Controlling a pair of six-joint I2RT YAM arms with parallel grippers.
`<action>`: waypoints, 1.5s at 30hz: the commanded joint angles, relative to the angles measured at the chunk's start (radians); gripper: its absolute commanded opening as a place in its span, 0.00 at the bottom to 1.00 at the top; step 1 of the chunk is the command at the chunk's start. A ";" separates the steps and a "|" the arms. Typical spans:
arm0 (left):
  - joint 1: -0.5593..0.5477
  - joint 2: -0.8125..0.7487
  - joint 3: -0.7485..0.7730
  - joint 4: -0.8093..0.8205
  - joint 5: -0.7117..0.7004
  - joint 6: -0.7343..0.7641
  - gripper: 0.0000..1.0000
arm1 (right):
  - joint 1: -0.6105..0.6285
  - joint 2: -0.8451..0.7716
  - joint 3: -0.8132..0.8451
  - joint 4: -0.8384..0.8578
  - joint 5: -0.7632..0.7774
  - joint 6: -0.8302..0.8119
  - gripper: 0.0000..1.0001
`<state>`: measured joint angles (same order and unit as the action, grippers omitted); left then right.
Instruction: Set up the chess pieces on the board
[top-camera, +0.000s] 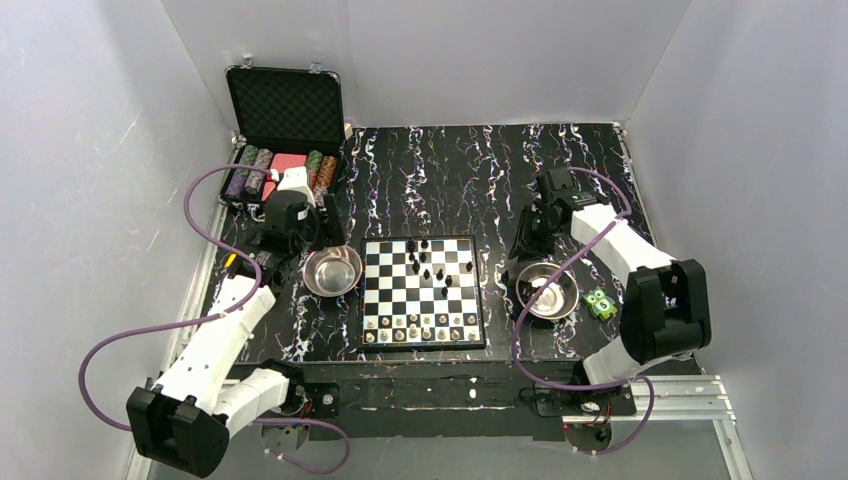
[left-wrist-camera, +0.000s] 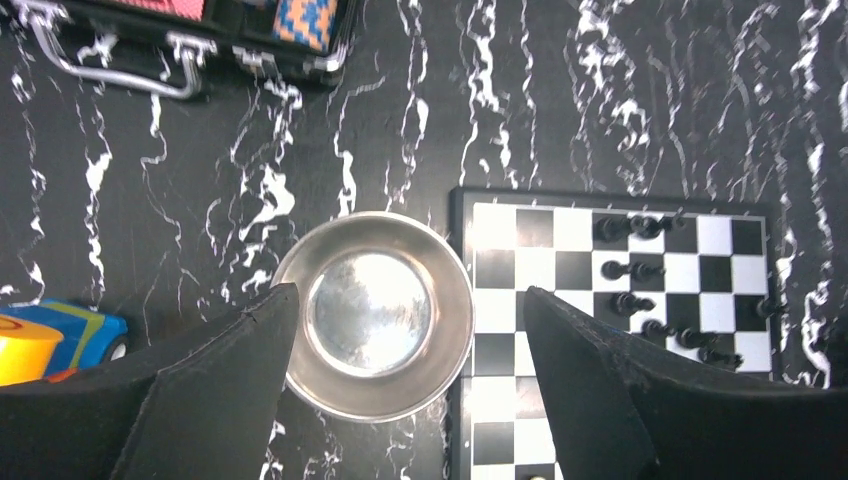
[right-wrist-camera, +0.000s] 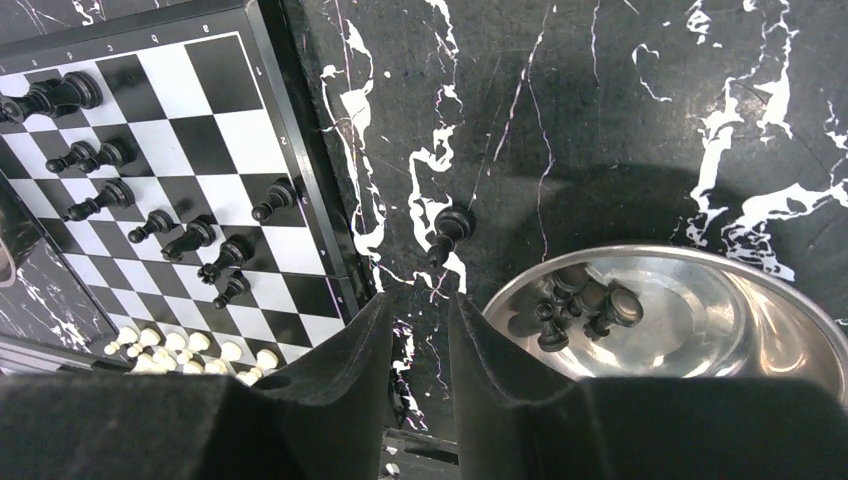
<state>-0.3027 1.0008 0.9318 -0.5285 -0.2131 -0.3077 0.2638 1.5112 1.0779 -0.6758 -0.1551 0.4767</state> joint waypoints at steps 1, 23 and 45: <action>0.005 -0.046 -0.050 0.033 0.017 0.018 0.83 | 0.004 0.038 0.059 0.005 -0.026 -0.036 0.35; 0.005 -0.028 -0.073 0.051 0.097 0.018 0.83 | 0.070 0.149 0.083 -0.028 0.065 -0.036 0.40; 0.005 -0.028 -0.065 0.058 0.130 0.011 0.83 | 0.098 0.194 0.084 -0.041 0.080 -0.048 0.23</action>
<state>-0.3027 0.9882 0.8574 -0.4873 -0.0921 -0.3023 0.3550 1.6936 1.1244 -0.7006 -0.0933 0.4404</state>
